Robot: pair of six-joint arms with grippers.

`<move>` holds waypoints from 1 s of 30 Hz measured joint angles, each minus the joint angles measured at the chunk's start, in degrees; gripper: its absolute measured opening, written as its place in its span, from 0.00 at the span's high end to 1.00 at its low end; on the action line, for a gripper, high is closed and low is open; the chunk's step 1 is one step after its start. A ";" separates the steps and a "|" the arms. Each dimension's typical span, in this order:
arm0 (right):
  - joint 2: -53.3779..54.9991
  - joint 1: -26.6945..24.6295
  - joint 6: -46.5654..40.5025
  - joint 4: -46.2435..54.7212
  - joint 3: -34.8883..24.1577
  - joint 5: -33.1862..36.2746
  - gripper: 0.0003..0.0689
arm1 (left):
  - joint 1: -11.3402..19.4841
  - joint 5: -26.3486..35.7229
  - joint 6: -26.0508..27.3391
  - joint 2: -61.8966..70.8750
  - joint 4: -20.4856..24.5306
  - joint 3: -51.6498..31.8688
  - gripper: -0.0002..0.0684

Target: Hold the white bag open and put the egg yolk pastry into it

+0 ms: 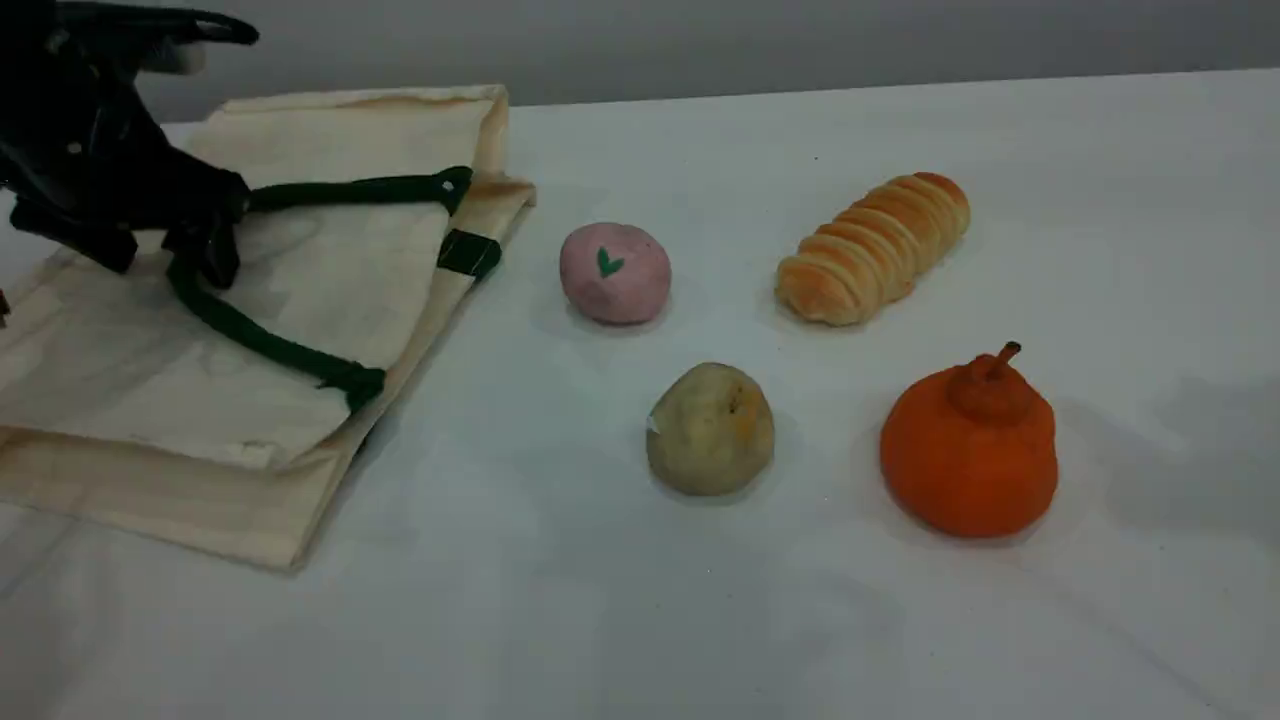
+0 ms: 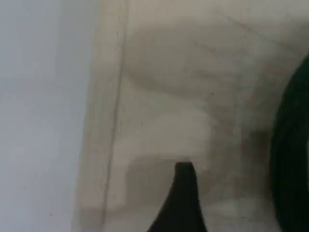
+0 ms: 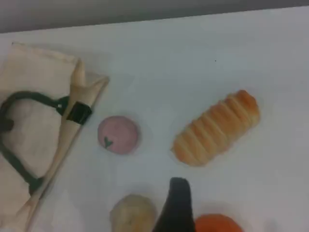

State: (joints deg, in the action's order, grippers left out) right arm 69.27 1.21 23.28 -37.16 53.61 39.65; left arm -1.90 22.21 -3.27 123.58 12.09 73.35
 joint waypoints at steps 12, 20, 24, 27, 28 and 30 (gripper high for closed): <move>0.00 0.00 0.00 0.00 -0.04 0.26 0.15 | 0.00 -0.21 -0.25 0.34 -0.31 0.00 0.68; 0.00 0.00 0.00 0.00 -0.04 0.38 0.15 | 0.00 2.05 -0.26 -0.47 -0.31 0.06 0.86; 0.00 0.00 0.20 0.00 -0.04 0.50 0.15 | 0.00 5.27 2.44 -3.85 -0.20 2.55 0.86; 0.00 0.00 0.31 0.05 -0.04 0.50 0.15 | 0.00 10.55 6.14 -6.96 -0.17 5.86 0.86; 0.00 0.00 0.35 0.05 -0.04 0.50 0.15 | 0.00 12.28 7.42 -7.88 -0.17 7.08 0.86; 0.00 0.00 0.70 0.05 -0.04 0.50 0.15 | 0.00 16.46 9.71 -9.78 -0.17 9.10 0.86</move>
State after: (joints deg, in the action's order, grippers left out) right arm 69.27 1.21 23.98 -37.11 53.57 40.16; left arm -1.90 38.68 6.44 113.80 11.92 82.46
